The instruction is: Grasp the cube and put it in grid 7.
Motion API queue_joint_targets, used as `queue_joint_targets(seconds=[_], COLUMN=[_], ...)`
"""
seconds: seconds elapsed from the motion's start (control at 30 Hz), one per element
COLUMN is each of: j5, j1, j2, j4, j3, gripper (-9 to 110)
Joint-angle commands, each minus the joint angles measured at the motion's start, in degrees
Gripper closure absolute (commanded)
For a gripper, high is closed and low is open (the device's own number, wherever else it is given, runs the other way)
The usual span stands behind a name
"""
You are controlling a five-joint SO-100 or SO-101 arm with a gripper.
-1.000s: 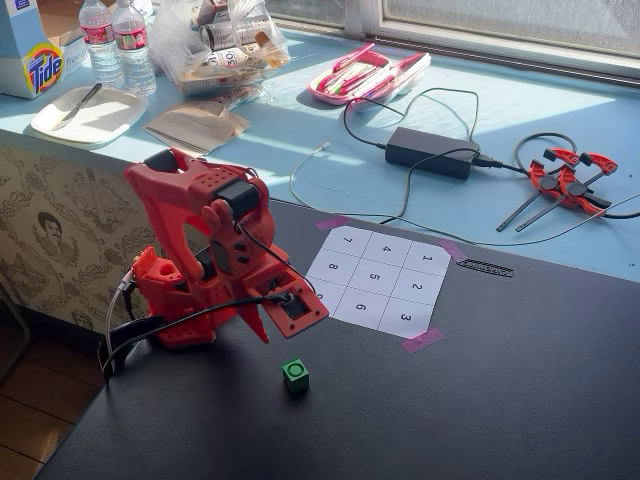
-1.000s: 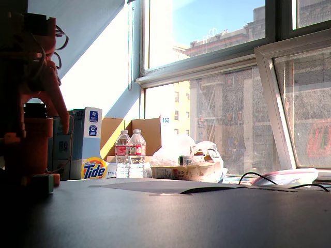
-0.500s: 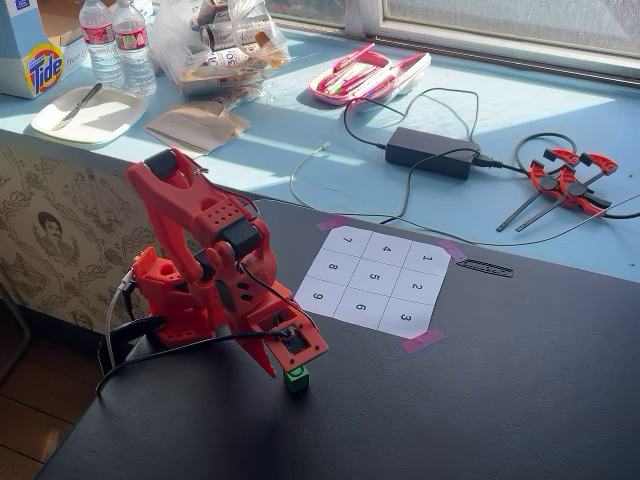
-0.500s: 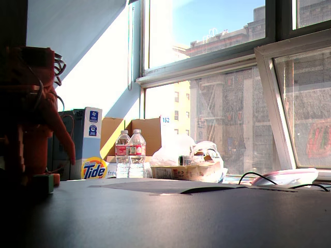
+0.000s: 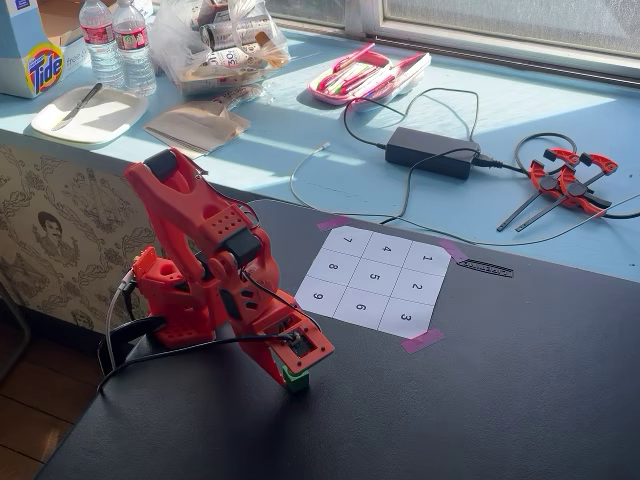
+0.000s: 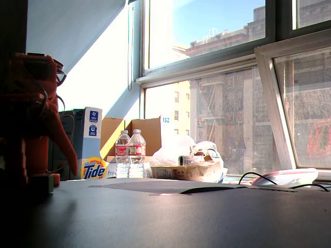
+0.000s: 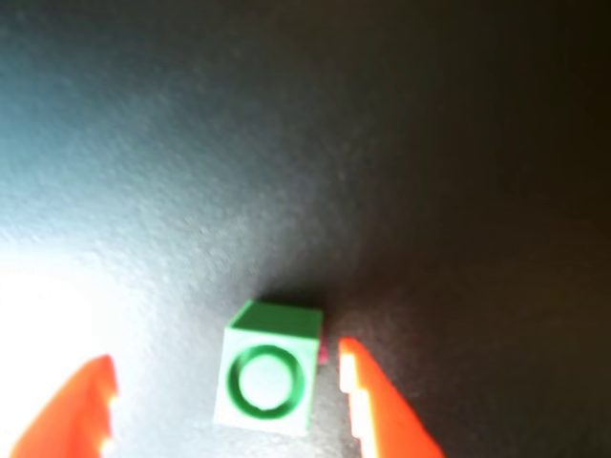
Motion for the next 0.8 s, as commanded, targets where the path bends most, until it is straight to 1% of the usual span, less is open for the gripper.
queue_joint_targets(seconds=[0.0,0.17,0.3,0.43,0.53,0.63,0.77], j5=[-1.05,-1.32,-0.62,1.41,6.06,12.13,18.37], j1=[0.09,-0.18,-1.05,-3.69,-7.29,-12.83,-24.87], j2=[-0.09,0.53,1.58,3.52,6.15,9.58,12.74], j4=[-2.64,-7.21,-7.47,-1.41,4.04,10.46,17.05], j3=[1.14,4.22,4.13,0.97,-2.81,-6.68,-12.22], gripper=[70,82,87,92,101,101,101])
